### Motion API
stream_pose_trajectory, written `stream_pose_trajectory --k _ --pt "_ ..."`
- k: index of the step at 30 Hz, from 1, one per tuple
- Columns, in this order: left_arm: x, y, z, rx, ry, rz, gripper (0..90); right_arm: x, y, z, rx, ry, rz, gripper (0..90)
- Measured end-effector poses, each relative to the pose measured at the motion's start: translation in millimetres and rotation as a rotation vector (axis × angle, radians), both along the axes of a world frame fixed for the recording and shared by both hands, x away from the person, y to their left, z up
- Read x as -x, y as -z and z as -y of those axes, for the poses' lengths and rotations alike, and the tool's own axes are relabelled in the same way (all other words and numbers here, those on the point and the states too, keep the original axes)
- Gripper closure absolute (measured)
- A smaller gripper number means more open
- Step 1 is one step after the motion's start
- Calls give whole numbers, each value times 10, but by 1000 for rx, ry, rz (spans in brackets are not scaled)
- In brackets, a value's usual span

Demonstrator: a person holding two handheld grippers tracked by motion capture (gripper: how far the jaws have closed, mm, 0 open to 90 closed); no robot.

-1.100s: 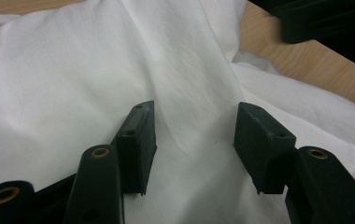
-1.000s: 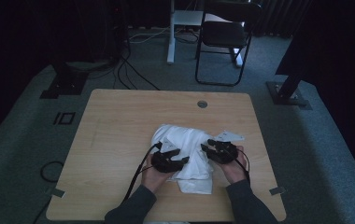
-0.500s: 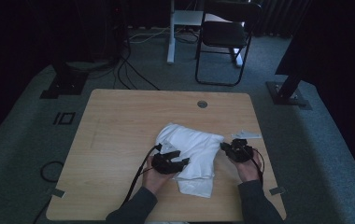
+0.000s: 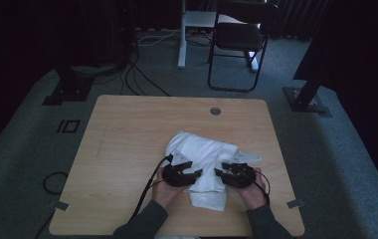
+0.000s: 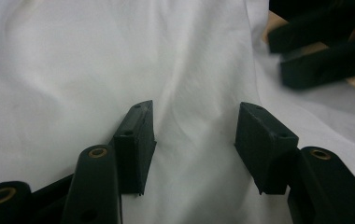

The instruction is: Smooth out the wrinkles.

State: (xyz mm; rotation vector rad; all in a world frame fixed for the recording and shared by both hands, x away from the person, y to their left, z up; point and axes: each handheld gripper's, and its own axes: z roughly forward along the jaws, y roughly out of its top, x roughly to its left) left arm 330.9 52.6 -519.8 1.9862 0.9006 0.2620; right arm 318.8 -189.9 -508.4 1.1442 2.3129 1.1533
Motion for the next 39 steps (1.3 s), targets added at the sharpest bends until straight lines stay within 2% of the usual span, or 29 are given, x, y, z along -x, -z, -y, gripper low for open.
stream_pose_trajectory --k 3,5,6,7,9,15,19,24,26,32,34,37,39 --pt "1 8 -2 3 5 -2 476 81 150 30 25 13 -48 621" --pt "4 10 3 1 6 -1 476 100 193 43 34 19 -58 626" --pt "9 8 5 0 3 2 474 95 302 65 80 41 -85 634" --pt "11 8 2 3 2 1 474 83 327 68 92 51 -90 638" --pt "21 11 1 11 -2 3 474 47 373 75 83 54 -103 638" --pt "46 7 12 -7 -14 23 453 -128 411 -28 115 63 -92 638" --pt "27 8 -13 -13 -42 34 453 -332 415 -96 104 83 -85 635" --pt "-136 9 -102 -17 -91 40 455 -600 425 -213 84 95 -80 613" --pt "-265 13 -152 -30 -108 31 455 -693 421 -278 88 98 -76 610" --pt "-633 50 -265 -19 -124 15 458 -919 405 -436 112 126 -60 598" --pt "-746 57 -267 -36 -135 28 466 -995 410 -452 103 144 -59 590" --pt "-864 72 -220 -86 -143 52 470 -1087 417 -454 85 168 -64 579" --pt "-933 74 -184 -100 -154 61 470 -1134 421 -449 79 183 -63 574"
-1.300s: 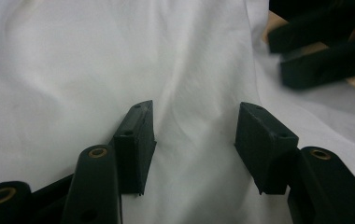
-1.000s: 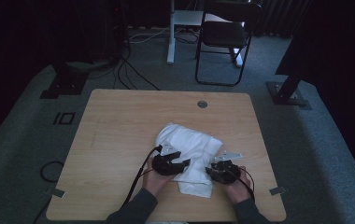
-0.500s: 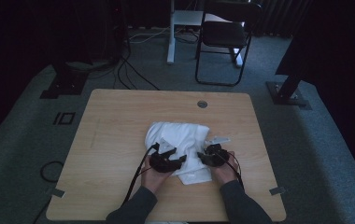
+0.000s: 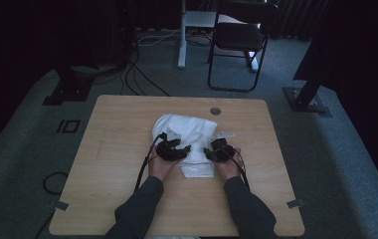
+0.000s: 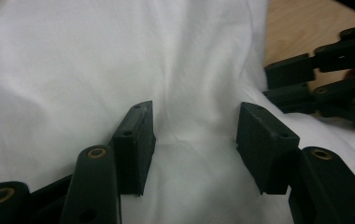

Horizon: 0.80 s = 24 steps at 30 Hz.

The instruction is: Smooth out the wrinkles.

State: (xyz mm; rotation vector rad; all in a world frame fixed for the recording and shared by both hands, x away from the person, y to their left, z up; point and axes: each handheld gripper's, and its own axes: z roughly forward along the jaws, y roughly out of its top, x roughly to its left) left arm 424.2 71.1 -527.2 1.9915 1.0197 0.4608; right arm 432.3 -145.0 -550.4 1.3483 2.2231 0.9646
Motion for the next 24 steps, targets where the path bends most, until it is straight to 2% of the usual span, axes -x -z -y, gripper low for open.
stream_pose_trajectory --k 4,8,9,10,11,12,13,15,16,17,18,19,20,21,23,24 --pt "-26 -17 19 -5 7 19 466 -82 -6 33 0 16 -1 558" --pt "66 -117 -34 -1 12 72 453 -57 -39 92 4 12 17 549" --pt "66 -117 -34 -1 12 72 450 -57 -39 92 4 12 17 549" --pt "156 -202 -103 31 9 104 445 -8 -77 155 -8 24 37 543" --pt "156 -202 -103 31 9 104 440 -8 -77 155 -8 24 37 543" --pt "249 -284 -190 50 14 127 436 42 -120 213 -24 25 57 535" --pt "249 -284 -190 50 14 127 435 42 -120 213 -24 25 57 535" --pt "349 -359 -309 54 6 153 428 96 -169 264 -34 20 74 526" --pt "389 -384 -422 50 -5 154 421 153 -217 319 -53 18 88 522" --pt "389 -384 -422 50 -5 154 420 153 -217 319 -53 18 88 522" --pt "378 -361 -564 45 -46 147 419 175 -245 351 -91 7 85 520" --pt "378 -361 -564 45 -46 147 420 175 -245 351 -91 7 85 520" --pt "325 -318 -677 63 -93 120 420 172 -250 351 -103 1 87 521" --pt "282 -280 -747 86 -115 93 420 154 -259 331 -128 -8 85 522" --pt "180 -165 -824 111 -121 30 422 108 -257 270 -159 -25 85 522" --pt "156 -126 -831 119 -110 6 419 68 -239 211 -157 -32 76 524"
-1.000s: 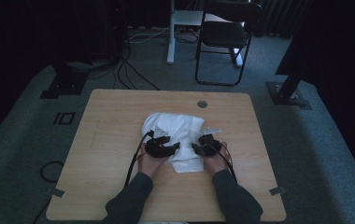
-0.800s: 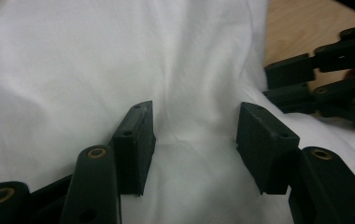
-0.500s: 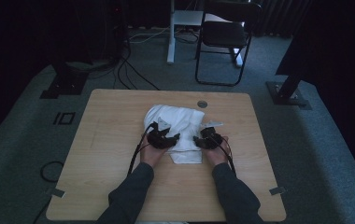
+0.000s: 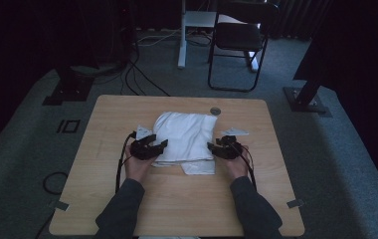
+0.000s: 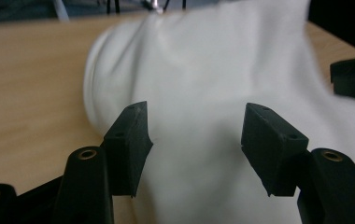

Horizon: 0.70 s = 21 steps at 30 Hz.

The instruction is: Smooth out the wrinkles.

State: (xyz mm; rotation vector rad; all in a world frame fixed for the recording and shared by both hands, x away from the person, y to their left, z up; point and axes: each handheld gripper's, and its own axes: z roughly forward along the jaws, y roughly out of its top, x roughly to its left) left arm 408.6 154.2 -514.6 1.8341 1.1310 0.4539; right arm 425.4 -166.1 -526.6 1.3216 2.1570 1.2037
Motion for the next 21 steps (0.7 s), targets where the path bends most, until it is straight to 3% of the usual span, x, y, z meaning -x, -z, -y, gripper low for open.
stream_pose_trajectory --k 4,8,13,15,17,21 --pt "-11 79 -7 54 17 -34 419 -88 154 -187 53 -22 -71 578" --pt "69 75 19 39 33 -51 419 0 245 -220 55 -26 -84 603" --pt "247 76 36 36 57 -58 418 148 252 -164 49 -44 -95 600" --pt "301 68 35 27 65 -40 417 178 241 -157 66 -53 -90 572" --pt "339 27 16 20 50 -5 411 200 192 -142 94 -48 -56 512" --pt "465 -137 -101 46 -5 81 392 263 59 -42 49 -6 4 445"
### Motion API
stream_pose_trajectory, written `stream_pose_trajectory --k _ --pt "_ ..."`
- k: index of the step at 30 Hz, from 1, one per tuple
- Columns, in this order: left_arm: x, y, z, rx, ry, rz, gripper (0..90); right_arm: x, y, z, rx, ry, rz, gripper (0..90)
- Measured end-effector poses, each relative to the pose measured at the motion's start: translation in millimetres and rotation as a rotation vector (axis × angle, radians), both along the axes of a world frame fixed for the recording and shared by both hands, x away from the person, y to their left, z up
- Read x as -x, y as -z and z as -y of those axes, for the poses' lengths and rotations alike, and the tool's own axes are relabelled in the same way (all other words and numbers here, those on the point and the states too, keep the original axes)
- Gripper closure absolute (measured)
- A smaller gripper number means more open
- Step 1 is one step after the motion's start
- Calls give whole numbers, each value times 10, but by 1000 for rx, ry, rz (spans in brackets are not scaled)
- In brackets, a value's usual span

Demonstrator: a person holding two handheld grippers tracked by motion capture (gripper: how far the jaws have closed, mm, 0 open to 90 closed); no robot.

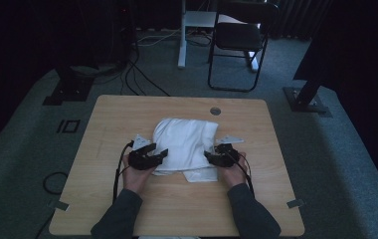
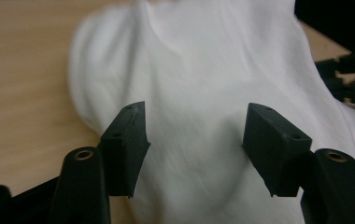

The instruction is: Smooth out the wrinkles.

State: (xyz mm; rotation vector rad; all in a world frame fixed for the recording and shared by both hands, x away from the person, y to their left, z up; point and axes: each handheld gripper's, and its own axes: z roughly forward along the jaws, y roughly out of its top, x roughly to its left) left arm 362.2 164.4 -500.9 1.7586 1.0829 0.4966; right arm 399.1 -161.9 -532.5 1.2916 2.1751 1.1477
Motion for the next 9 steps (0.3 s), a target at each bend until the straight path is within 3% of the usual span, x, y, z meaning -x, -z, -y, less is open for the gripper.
stream_pose_trajectory --k 5,9 --pt "240 -108 -194 -23 -24 66 373 269 -170 251 -36 16 82 396" --pt "324 -119 -326 -11 -62 55 368 392 -231 457 -39 39 93 363"
